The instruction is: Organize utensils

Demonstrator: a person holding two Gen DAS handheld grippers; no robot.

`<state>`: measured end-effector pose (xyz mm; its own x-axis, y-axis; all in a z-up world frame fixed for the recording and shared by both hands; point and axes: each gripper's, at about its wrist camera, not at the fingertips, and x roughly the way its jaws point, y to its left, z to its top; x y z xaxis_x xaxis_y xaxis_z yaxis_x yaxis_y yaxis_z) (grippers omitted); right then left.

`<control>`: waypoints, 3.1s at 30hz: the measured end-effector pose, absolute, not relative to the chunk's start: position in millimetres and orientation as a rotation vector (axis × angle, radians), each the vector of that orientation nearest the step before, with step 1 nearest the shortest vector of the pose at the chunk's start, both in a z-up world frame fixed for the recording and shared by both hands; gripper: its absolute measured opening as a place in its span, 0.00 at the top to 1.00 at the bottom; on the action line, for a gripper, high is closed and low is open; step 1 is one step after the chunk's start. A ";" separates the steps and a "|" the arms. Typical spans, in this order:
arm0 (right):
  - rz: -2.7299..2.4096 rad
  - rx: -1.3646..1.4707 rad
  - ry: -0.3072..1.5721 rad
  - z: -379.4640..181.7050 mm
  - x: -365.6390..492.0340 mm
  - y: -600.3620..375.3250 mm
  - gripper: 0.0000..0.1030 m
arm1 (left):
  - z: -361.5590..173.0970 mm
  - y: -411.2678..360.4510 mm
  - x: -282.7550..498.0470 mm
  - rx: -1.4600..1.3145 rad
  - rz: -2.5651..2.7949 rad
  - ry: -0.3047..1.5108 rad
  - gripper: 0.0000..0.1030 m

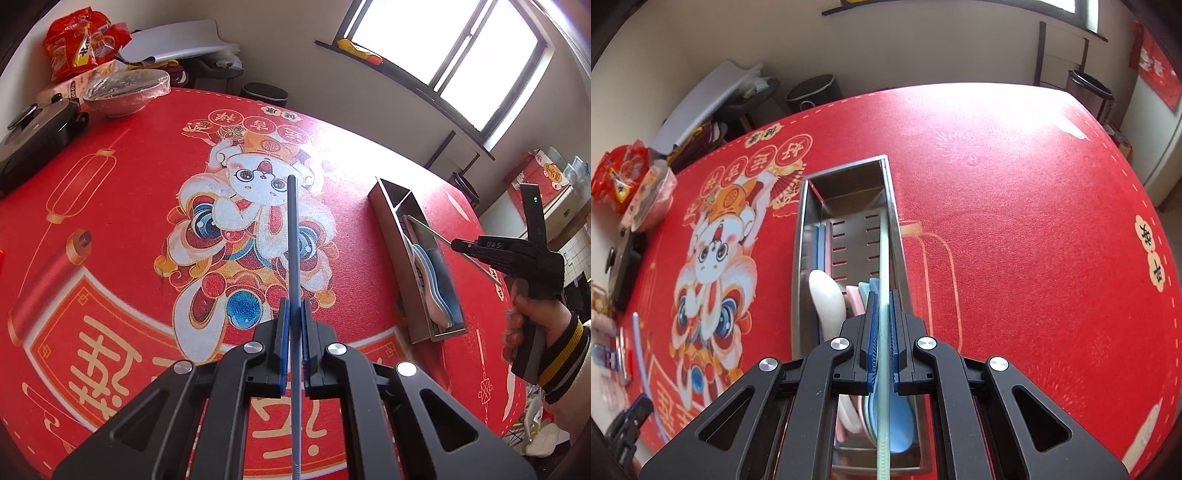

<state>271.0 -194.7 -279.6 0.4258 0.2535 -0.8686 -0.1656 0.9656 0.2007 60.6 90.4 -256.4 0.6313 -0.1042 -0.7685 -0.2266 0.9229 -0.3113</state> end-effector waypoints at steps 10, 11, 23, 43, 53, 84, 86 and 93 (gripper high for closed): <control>0.240 0.023 1.144 -294.2 275.2 -185.1 0.94 | -250.2 85.2 69.0 -0.402 0.049 0.888 0.95; 0.242 0.023 1.148 -294.6 274.2 -186.0 0.94 | -249.1 84.2 70.5 -0.403 0.046 0.887 0.95; 0.254 0.024 1.129 -280.6 257.5 -201.0 0.92 | -236.9 49.9 109.9 -0.417 -0.051 0.895 0.95; 0.263 0.124 1.108 -262.6 249.7 -309.8 0.17 | -262.6 -61.6 225.2 -0.546 -0.159 0.986 0.95; 0.272 0.123 1.123 -264.7 267.8 -332.8 0.17 | -297.6 -70.8 260.8 -0.648 -0.075 1.032 0.95; 0.160 0.108 1.028 -218.8 235.3 -331.8 0.17 | -224.0 -59.8 229.5 -0.273 -0.110 0.958 0.43; 0.147 0.116 1.002 -206.4 226.4 -331.0 0.17 | -205.2 -52.4 215.0 -0.213 -0.102 0.920 0.31; 0.103 0.111 0.898 -154.5 192.7 -316.1 0.17 | -142.4 -19.2 161.1 -0.113 -0.076 0.781 0.09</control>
